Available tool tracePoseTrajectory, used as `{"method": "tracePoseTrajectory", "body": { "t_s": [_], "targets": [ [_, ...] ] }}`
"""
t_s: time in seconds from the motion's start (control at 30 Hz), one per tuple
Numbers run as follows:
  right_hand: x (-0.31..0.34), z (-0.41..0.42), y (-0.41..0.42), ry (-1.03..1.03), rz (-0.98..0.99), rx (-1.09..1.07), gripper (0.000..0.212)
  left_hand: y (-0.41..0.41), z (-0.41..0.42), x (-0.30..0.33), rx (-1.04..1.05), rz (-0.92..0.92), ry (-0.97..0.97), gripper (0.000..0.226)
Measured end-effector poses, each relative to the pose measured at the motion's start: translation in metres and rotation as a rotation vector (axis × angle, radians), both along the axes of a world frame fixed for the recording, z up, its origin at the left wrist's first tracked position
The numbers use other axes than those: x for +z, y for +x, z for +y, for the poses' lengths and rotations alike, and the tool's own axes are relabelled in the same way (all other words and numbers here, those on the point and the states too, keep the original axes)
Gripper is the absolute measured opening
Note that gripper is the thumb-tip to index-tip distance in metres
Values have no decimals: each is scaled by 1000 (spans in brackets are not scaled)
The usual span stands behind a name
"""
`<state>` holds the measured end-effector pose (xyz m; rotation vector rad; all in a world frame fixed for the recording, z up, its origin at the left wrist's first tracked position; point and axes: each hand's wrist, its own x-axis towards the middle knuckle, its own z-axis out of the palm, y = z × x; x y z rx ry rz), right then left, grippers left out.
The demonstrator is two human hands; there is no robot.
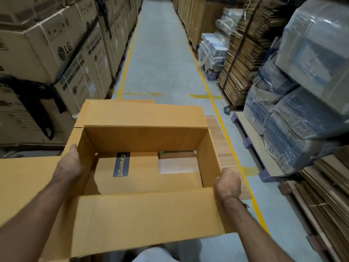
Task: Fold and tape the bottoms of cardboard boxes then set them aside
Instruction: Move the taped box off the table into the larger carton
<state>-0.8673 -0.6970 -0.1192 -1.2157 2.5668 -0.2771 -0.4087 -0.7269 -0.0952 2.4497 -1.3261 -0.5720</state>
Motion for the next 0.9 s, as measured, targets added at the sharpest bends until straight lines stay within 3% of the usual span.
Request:
{"method": "tracePoseTrajectory", "body": {
  "t_s": [0.17,0.27,0.4,0.53,0.63,0.7,0.9],
  "targets": [
    [-5,1,-2,-61,-71,-12,11,2,-8,0,49,37,77,54],
    [-5,9,0,-203,-185,-10,10,4,-14,-4,64,38,84,61],
    [-1,31,8,-347,-285,-75,46,12,-33,-16,96,-5,13,68],
    [3,55,13,-269,-140,-213,70,5,-64,-12,76,-82,-18,79],
    [4,72,8,-51,-152,-349,74,-5,-91,1,43,-37,-67,84],
    [7,77,1,53,-310,-391,65,-12,-107,10,22,18,-89,85],
    [29,86,-18,-68,-1093,-601,19,-5,-137,19,283,237,-185,84]
  ]
}}
